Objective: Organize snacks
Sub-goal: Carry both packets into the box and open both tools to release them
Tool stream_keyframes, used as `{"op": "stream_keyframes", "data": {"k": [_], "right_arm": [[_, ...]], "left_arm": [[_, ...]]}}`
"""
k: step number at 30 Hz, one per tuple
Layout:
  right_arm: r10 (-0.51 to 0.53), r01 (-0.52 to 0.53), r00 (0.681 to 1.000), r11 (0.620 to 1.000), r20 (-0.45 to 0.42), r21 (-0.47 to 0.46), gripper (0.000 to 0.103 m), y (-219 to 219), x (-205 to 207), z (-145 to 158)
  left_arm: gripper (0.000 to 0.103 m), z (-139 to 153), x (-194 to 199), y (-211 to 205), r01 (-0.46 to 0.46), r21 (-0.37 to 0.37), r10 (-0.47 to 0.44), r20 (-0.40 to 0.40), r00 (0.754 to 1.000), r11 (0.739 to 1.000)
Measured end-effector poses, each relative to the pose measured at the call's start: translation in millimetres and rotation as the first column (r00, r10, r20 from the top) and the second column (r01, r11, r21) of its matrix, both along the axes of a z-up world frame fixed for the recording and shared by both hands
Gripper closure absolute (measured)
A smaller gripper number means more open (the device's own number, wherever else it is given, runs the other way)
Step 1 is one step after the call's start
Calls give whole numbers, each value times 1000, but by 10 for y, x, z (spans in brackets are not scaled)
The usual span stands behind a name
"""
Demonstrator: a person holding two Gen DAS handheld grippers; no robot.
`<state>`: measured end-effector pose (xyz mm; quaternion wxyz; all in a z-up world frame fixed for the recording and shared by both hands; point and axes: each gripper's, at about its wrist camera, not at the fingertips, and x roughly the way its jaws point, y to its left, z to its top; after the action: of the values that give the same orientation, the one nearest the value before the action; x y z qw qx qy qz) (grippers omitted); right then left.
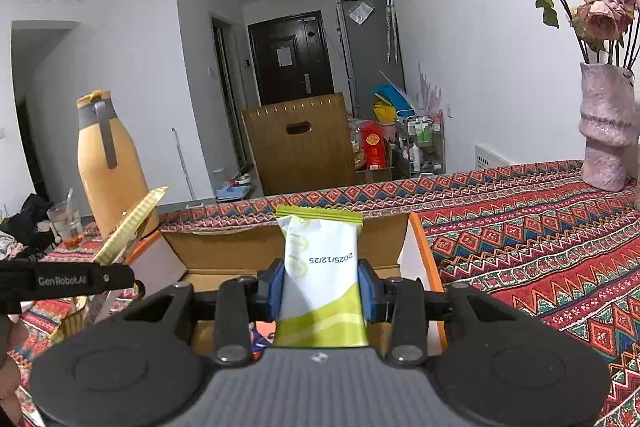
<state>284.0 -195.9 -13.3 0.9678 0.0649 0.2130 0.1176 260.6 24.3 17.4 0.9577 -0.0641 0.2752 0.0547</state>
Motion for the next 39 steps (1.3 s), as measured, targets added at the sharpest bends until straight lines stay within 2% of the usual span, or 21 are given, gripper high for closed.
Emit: {"op": "stream_keyframes", "data": {"k": [6,8,11,12,13,14,15,16,17,19,30,39], "right_arm": [[21,-21,999,1000,-35,-17,67,55,48,-109],[20,-21,999,1000,-37,-21,66,90,56,-122],[23,-24,999,1000,-41,-16,63,77,56,-130],[22,-23,999,1000,-39,-15,63,73,49,-130],[24,-24,999,1000,-38,-11,57,62,41,-126],[26,-26,999,1000,-34,-5,44,52,24,-120],[23,-23,999,1000,-27,0,36,38,5,-111],[15,-15,1000,1000,-16,3,19,25,-15,-92],[11,-11,1000,1000,-7,7,5,17,-31,-81],[4,-4,1000,1000,7,24,0,-15,-66,-56],[-14,13,1000,999,26,44,0,-96,-150,22],[-17,15,997,1000,76,24,0,-118,-344,271]], "left_arm": [[66,-54,-6,22,2,0,-2,-7,1000,1000],[62,-66,-4,23,5,0,-5,-13,1000,1000],[49,-57,-44,7,0,4,0,-9,1000,1000],[39,-45,-59,13,-2,1,2,-1,1000,1000],[27,-29,-86,15,-7,-2,7,11,1000,1000],[21,-11,-111,20,-15,1,15,24,1000,1000],[8,8,-140,22,-25,3,25,36,999,1000],[0,24,-162,38,-39,1,39,48,998,999],[0,41,-187,53,-56,0,56,62,996,998],[0,66,-209,79,-68,-6,69,65,996,998],[0,85,-234,80,-84,-23,85,45,995,996],[0,348,-409,15,-78,-16,79,65,995,997]]}}
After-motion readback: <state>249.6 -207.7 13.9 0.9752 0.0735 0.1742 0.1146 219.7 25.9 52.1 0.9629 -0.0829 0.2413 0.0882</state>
